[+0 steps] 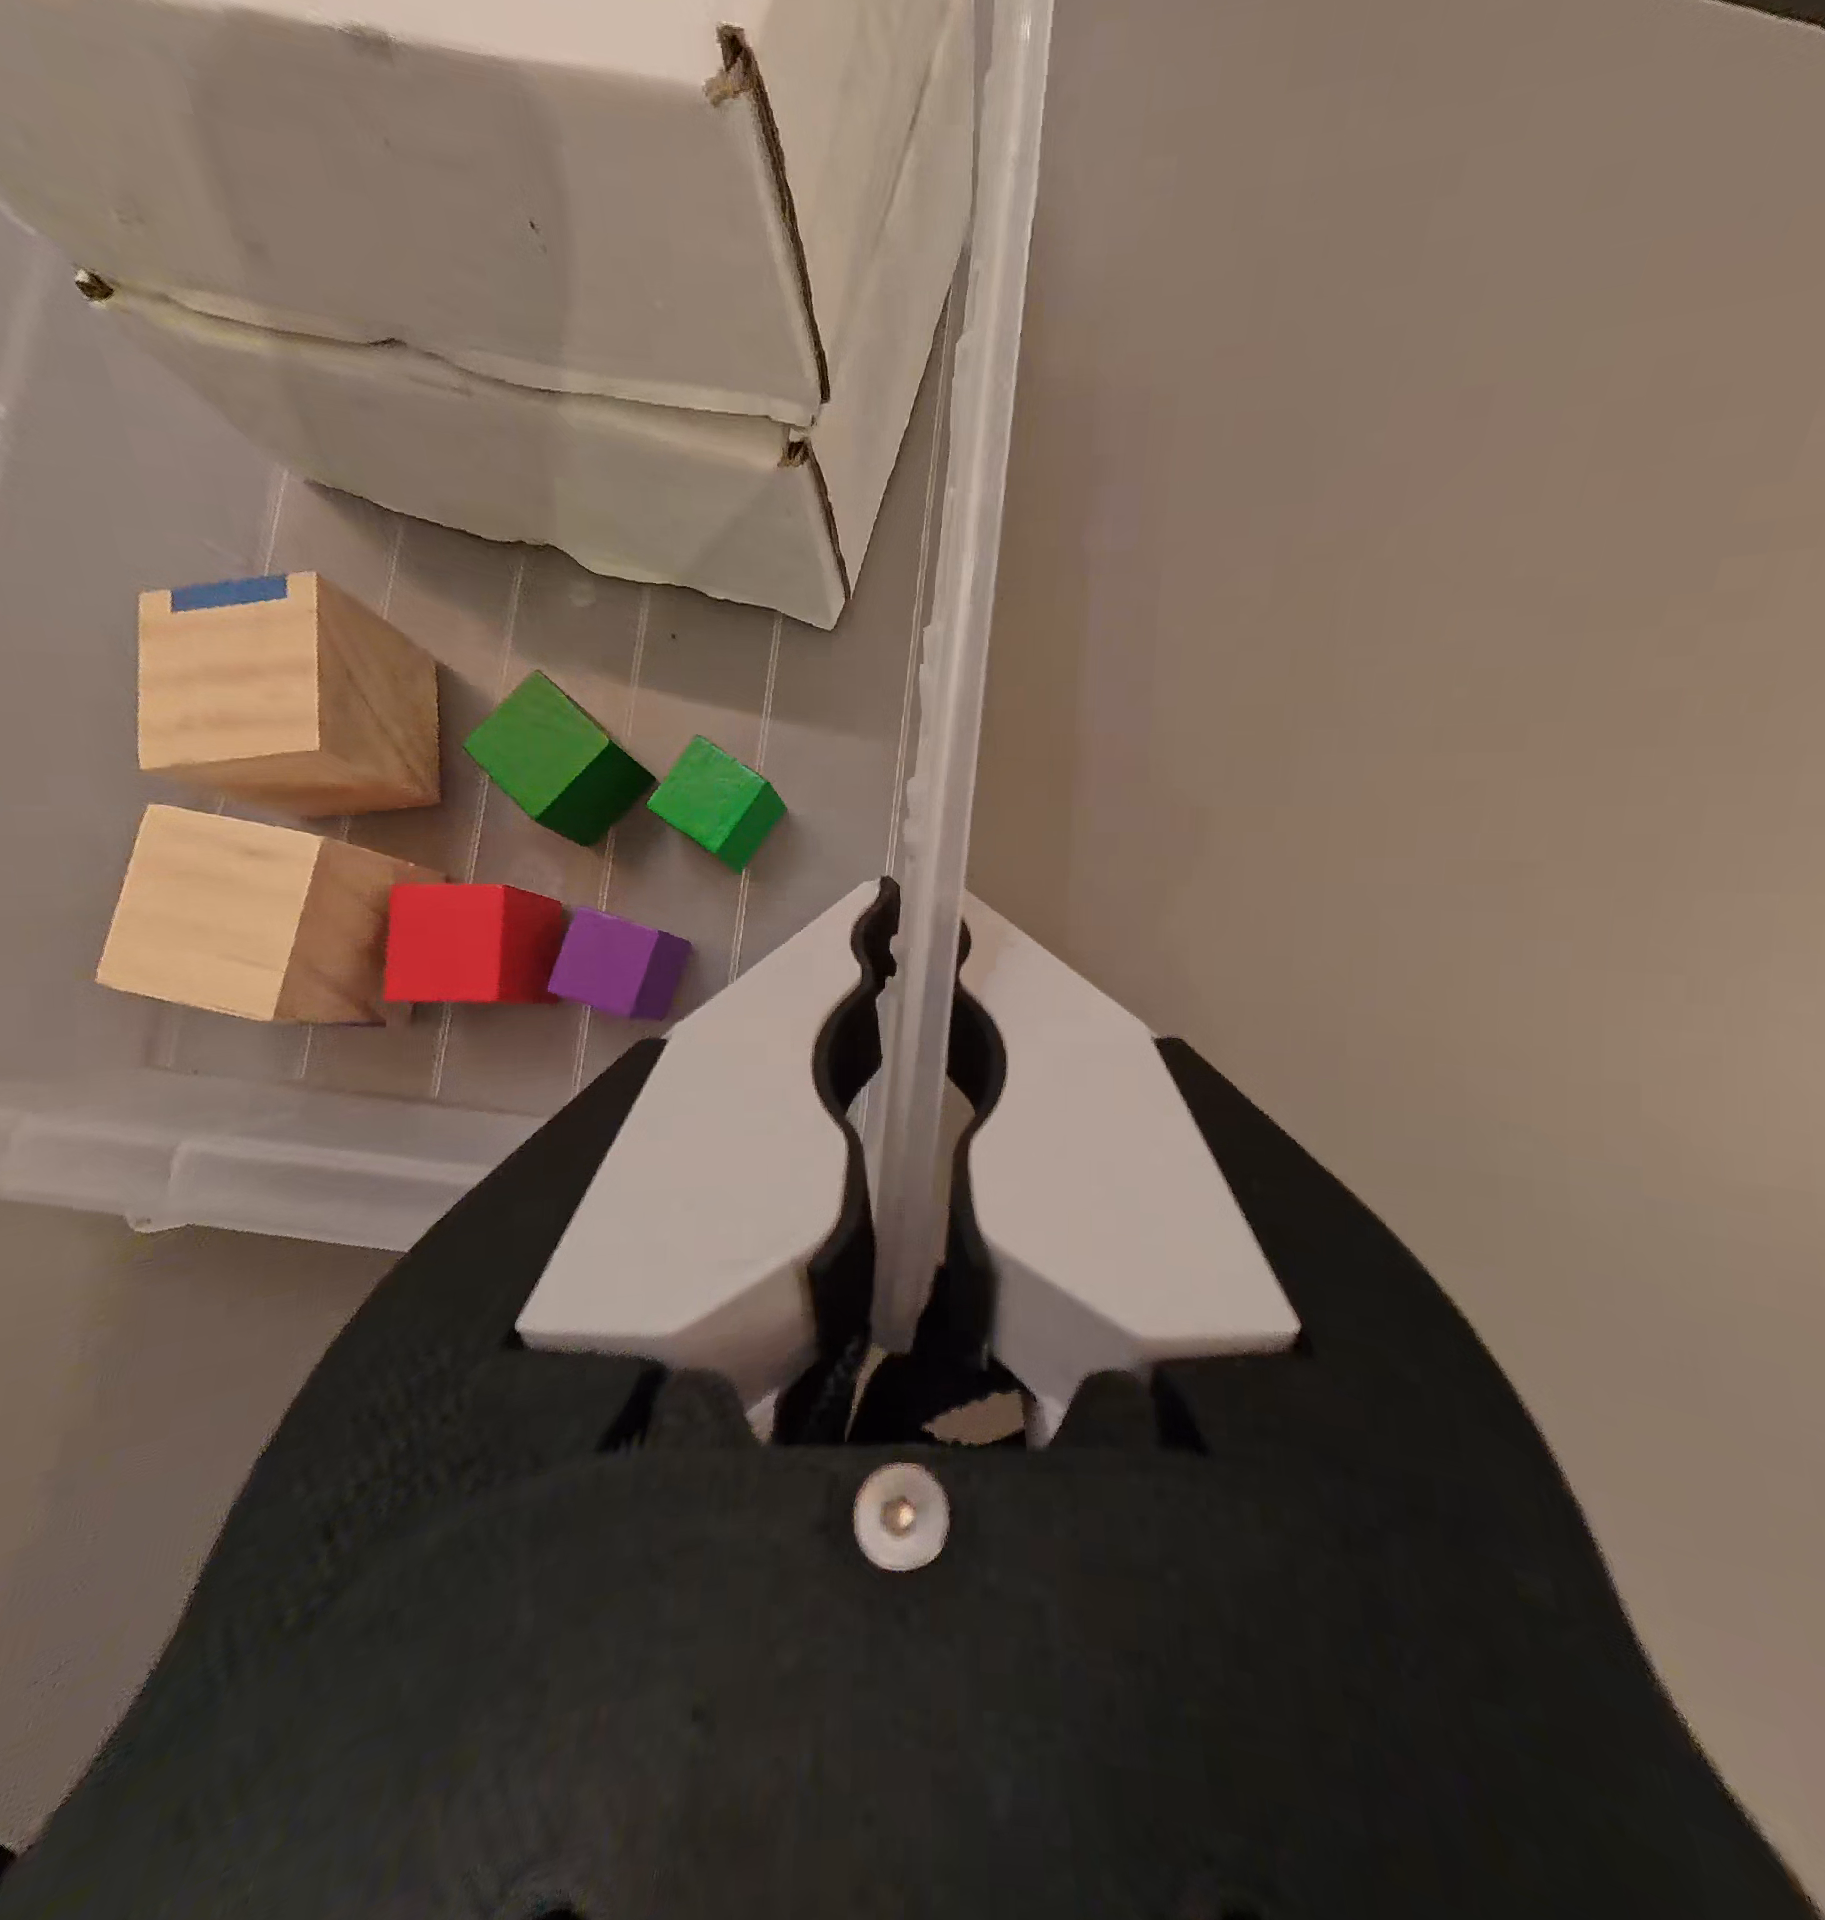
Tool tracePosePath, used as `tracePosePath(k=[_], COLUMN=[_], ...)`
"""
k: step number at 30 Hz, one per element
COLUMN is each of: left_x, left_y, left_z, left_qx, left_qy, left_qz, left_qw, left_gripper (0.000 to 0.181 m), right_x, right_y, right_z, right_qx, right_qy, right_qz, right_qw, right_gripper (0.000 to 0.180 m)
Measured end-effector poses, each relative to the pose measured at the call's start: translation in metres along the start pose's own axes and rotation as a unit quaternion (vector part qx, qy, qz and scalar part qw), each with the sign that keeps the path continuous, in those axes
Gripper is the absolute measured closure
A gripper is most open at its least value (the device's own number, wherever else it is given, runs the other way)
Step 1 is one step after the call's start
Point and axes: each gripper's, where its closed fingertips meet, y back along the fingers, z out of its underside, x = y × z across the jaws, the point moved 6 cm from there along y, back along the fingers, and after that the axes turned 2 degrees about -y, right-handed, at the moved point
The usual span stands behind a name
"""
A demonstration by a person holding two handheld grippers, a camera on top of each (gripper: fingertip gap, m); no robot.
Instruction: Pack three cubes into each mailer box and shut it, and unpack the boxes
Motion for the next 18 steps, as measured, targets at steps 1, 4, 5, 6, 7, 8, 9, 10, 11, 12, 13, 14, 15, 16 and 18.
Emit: tracePosePath(k=[1, 4, 5, 6, 7, 8, 9, 10, 11, 12, 13, 14, 15, 16, 18], left_x=[-0.001, -0.008, -0.012, -0.016, -0.021, -0.025, -0.029, -0.033, -0.036, -0.038, -0.04, -0.042, -0.044, -0.045, -0.047], left_y=[0.006, 0.024, 0.03, 0.036, 0.043, 0.051, 0.058, 0.066, 0.075, 0.083, 0.091, 0.097, 0.103, 0.107, 0.115], left_z=[0.0, 0.006, 0.008, 0.01, 0.011, 0.011, 0.011, 0.011, 0.011, 0.01, 0.009, 0.008, 0.006, 0.004, 0.0], left_qx=[0.008, 0.027, 0.034, 0.043, 0.051, 0.06, 0.068, 0.075, 0.085, 0.094, 0.102, 0.109, 0.113, 0.117, 0.125], left_qy=[0.001, 0.017, 0.027, 0.037, 0.047, 0.057, 0.071, 0.084, 0.093, 0.099, 0.103, 0.106, 0.107, 0.109, 0.113], left_qz=[-0.004, -0.014, -0.017, -0.022, -0.028, -0.031, -0.033, -0.037, -0.041, -0.044, -0.046, -0.047, -0.047, -0.048, -0.051], left_qw=[1.0, 0.999, 0.999, 0.998, 0.997, 0.996, 0.995, 0.993, 0.991, 0.99, 0.988, 0.987, 0.987, 0.986, 0.984], left_gripper=[0.178, 0.178, 0.178, 0.178, 0.178, 0.178, 0.177, 0.178, 0.178, 0.178, 0.177, 0.177, 0.177, 0.178, 0.178], right_x=[-0.012, -0.049, -0.06, -0.071, -0.083, -0.095, -0.106, -0.118, -0.131, -0.145, -0.16, -0.175, -0.191, -0.206, -0.237], right_y=[-0.004, -0.014, -0.018, -0.021, -0.025, -0.028, -0.031, -0.034, -0.037, -0.04, -0.044, -0.048, -0.052, -0.056, -0.064], right_z=[-0.003, -0.011, -0.014, -0.017, -0.019, -0.021, -0.024, -0.027, -0.029, -0.032, -0.034, -0.036, -0.039, -0.042, -0.047], right_qx=[0.002, 0.009, 0.012, 0.016, 0.02, 0.024, 0.03, 0.038, 0.047, 0.053, 0.059, 0.065, 0.068, 0.073, 0.085], right_qy=[0.001, 0.004, 0.003, -0.002, -0.005, -0.006, -0.008, -0.011, -0.016, -0.015, -0.014, -0.015, -0.013, -0.011, -0.011], right_qz=[-0.003, -0.013, -0.016, -0.018, -0.023, -0.026, -0.026, -0.026, -0.03, -0.037, -0.045, -0.052, -0.061, -0.068, -0.087], right_qw=[1.0, 1.0, 1.0, 1.0, 1.0, 0.999, 0.999, 0.999, 0.998, 0.998, 0.997, 0.996, 0.996, 0.995, 0.992], right_gripper=[0.178, 0.178, 0.178, 0.178, 0.178, 0.177, 0.177, 0.177, 0.177, 0.176, 0.174, 0.171, 0.167, 0.166, 0.158])
